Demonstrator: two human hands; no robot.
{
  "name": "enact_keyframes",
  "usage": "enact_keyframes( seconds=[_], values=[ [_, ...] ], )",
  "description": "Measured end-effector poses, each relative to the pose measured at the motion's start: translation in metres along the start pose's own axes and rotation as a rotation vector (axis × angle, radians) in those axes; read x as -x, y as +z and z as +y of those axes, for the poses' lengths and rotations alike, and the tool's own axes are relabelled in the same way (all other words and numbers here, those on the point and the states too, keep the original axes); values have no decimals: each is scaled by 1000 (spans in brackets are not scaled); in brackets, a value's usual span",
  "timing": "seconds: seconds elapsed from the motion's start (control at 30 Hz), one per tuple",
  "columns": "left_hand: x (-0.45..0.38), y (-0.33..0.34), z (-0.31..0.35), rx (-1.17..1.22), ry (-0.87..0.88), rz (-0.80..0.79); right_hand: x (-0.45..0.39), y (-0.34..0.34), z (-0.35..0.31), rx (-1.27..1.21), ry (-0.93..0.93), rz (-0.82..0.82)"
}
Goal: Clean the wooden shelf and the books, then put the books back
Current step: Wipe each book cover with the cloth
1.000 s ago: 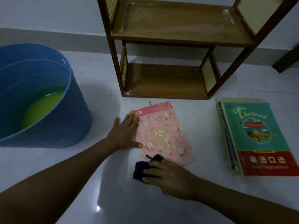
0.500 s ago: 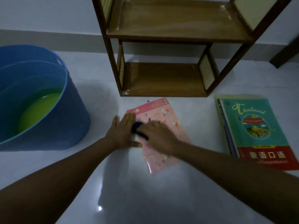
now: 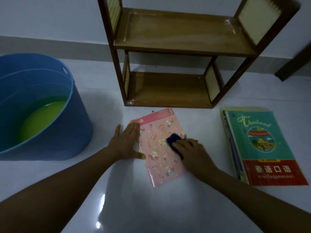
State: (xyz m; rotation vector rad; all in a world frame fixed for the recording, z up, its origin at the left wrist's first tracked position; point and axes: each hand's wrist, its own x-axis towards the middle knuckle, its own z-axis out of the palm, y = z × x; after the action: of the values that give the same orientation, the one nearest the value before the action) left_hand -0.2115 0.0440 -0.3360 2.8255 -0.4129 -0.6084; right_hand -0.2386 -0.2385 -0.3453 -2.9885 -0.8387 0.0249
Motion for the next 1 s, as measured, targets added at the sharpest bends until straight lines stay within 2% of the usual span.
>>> enact_keyframes(
  seconds=[0.17,0.27,0.33,0.4,0.47,0.53,0.6,0.7,0.77,0.83,0.9,1.0],
  values=[
    [0,-3,3,-8,-25,-2,2,-18,78,214,342,-122],
    [-2,-2,4,-15,-27,6,-8,-22,71,210,317,-81],
    [-2,-3,5,-14,-26,-2,-14,-26,39,51,273,-24],
    [-1,-4,5,-6,-26,-10,-14,-32,5,-211,338,-107],
    [-1,-2,3,-8,-13,-15,-16,-32,-11,-429,560,-251],
    [-1,-1,1,-25,19,-9,-26,-28,-7,-549,761,-317],
    [-1,1,-1,-34,41,-22,-37,-31,3,-779,898,-359],
    [-2,-1,-5,-45,56,-66,-42,-41,17,-1046,918,-412],
    [3,-4,-9,-30,130,-88,-39,-57,26,-1182,900,-406],
    [13,-7,-9,-2,260,-23,-38,-73,39,-1437,886,-358],
    [22,-7,2,113,381,146,-35,-93,46,-1654,871,-327],
    [24,-11,30,482,388,482,-30,-115,51,-1658,767,-210]
  ],
)
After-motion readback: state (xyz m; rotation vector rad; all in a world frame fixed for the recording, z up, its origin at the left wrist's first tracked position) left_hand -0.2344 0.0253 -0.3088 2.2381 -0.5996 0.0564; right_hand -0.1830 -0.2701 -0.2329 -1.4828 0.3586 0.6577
